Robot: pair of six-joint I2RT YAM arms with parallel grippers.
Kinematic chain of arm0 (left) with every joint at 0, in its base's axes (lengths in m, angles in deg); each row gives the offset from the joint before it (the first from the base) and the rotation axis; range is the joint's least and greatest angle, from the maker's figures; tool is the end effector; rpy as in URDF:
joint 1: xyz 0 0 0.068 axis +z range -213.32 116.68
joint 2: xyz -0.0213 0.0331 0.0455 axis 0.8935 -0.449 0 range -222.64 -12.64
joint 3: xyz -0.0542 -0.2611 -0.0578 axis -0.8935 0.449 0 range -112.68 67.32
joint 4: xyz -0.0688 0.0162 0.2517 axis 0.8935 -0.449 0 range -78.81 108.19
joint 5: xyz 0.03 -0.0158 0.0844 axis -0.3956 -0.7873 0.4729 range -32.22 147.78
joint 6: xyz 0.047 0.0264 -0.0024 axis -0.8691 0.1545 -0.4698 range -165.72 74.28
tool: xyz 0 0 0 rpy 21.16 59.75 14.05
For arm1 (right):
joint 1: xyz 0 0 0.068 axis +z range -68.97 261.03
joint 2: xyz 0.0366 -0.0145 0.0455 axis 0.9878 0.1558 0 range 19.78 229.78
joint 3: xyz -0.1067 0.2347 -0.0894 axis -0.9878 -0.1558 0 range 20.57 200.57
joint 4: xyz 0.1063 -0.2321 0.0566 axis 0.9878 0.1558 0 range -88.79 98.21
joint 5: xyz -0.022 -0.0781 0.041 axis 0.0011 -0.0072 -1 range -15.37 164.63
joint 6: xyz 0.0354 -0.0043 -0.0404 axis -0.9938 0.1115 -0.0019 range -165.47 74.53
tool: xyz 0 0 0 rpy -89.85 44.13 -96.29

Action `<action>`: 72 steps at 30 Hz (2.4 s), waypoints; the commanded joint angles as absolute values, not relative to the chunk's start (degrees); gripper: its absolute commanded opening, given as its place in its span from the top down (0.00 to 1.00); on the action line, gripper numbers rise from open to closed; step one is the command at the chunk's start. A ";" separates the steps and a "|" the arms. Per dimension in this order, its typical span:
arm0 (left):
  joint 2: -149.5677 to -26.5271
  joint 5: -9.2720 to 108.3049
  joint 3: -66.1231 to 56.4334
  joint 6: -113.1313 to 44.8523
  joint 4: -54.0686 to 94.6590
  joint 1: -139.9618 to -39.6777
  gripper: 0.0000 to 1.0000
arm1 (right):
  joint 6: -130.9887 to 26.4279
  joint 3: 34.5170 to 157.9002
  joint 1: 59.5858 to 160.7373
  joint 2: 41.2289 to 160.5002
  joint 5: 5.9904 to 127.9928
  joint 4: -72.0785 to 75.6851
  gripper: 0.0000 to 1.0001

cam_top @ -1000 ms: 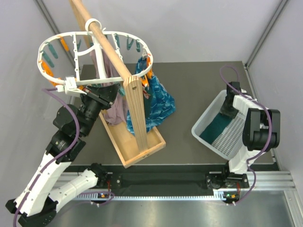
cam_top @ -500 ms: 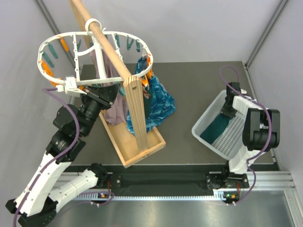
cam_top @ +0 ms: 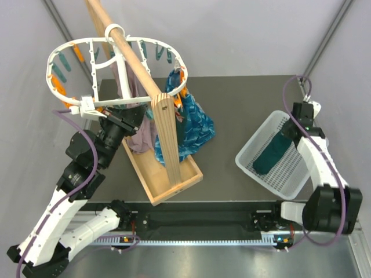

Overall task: Clip the socks to the hanger
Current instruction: Pick up the sock from the bin, then clamp the sock onto the hanger.

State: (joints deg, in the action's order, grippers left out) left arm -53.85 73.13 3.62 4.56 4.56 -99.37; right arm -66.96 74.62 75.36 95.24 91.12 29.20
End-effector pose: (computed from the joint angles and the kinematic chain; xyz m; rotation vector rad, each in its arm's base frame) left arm 0.1121 -0.0700 0.4533 -0.4170 1.4483 -1.0435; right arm 0.2717 -0.0372 0.2534 0.6870 2.2973 -0.2216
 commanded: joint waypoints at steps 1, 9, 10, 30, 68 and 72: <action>-53.34 71.31 3.87 5.52 4.39 -99.53 1.00 | -62.44 74.54 77.34 84.14 90.55 27.93 1.00; -53.07 70.88 4.66 6.66 6.06 -99.53 1.00 | -55.31 82.00 94.90 74.37 75.01 30.83 1.00; -53.16 70.79 4.57 6.75 6.06 -99.53 1.00 | -54.96 82.62 96.66 74.02 72.20 30.48 1.00; -53.78 71.49 4.92 7.19 5.89 -99.53 1.00 | -58.38 98.09 134.47 88.95 64.44 26.35 1.00; -55.00 70.61 4.92 5.96 5.89 -99.53 1.00 | -61.64 120.06 138.51 106.79 58.02 25.55 1.00; -54.83 70.52 4.92 5.96 5.89 -99.53 1.00 | -61.46 120.42 138.78 106.62 58.90 25.38 1.00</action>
